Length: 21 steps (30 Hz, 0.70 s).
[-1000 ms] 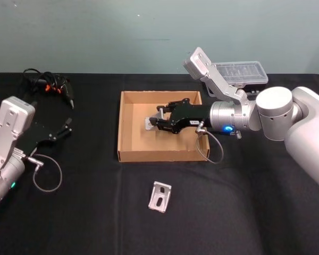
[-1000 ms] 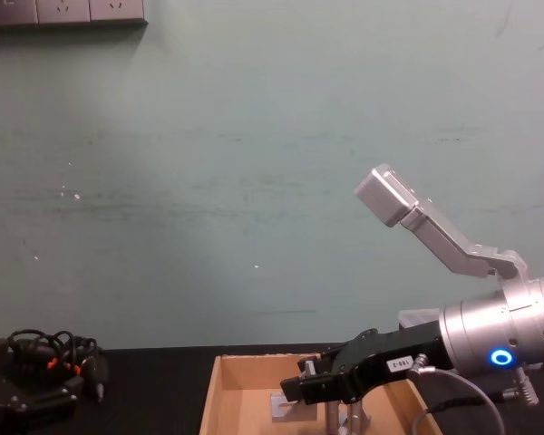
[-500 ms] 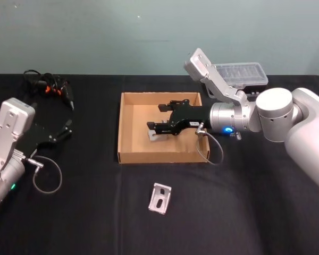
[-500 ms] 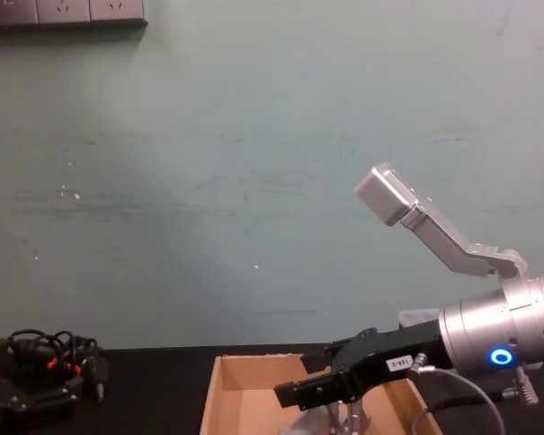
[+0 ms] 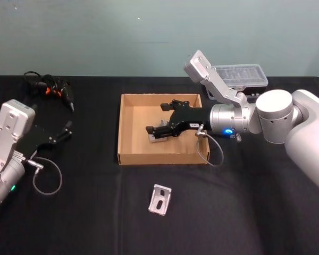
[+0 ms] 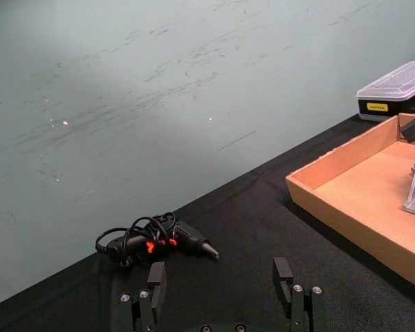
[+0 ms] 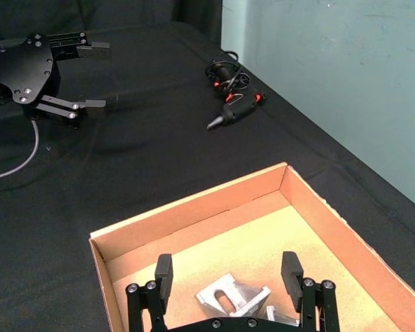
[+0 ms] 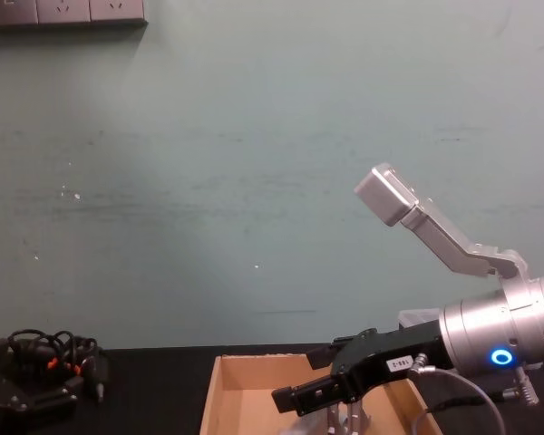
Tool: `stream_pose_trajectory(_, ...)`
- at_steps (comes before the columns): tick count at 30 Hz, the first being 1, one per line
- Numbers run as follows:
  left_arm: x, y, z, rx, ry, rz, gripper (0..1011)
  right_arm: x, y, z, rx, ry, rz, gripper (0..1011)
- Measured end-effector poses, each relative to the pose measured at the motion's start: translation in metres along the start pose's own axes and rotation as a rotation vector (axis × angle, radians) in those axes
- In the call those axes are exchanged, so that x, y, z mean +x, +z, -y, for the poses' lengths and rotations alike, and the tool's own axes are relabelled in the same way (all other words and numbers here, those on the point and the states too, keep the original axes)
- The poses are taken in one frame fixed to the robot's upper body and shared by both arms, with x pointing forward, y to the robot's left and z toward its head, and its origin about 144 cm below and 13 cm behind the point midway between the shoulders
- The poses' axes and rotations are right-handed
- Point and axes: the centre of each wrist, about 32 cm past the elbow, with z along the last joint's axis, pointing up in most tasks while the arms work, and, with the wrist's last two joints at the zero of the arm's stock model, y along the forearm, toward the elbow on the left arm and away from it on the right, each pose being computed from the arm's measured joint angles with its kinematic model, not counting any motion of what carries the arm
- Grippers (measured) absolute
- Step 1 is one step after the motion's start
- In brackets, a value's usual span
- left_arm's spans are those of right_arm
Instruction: Use one hand to pick up the angle iron from the table and place it into the box.
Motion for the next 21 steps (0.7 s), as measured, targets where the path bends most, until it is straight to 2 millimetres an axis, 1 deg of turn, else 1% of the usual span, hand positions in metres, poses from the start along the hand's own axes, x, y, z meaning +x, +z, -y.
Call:
stream_pose_trajectory(8, 0.000, 0.000, 0.000, 0.000, 0.000, 0.000, 1011, 0.000, 0.000, 0.000, 0.001, 0.000, 0.000, 1000)
stream_pose_trajectory(12, 0.000, 0.000, 0.000, 0.000, 0.000, 0.000, 1011, -0.002, 0.001, 0.005, 0.012, -0.002, 0.000, 1000)
stream_pose_trajectory(19, 0.000, 0.000, 0.000, 0.000, 0.000, 0.000, 1011, -0.014, 0.002, 0.019, 0.029, 0.006, 0.002, 1000)
stream_pose_trajectory(21, 0.000, 0.000, 0.000, 0.000, 0.000, 0.000, 1011, -0.021, 0.003, 0.026, 0.037, 0.013, 0.005, 1000)
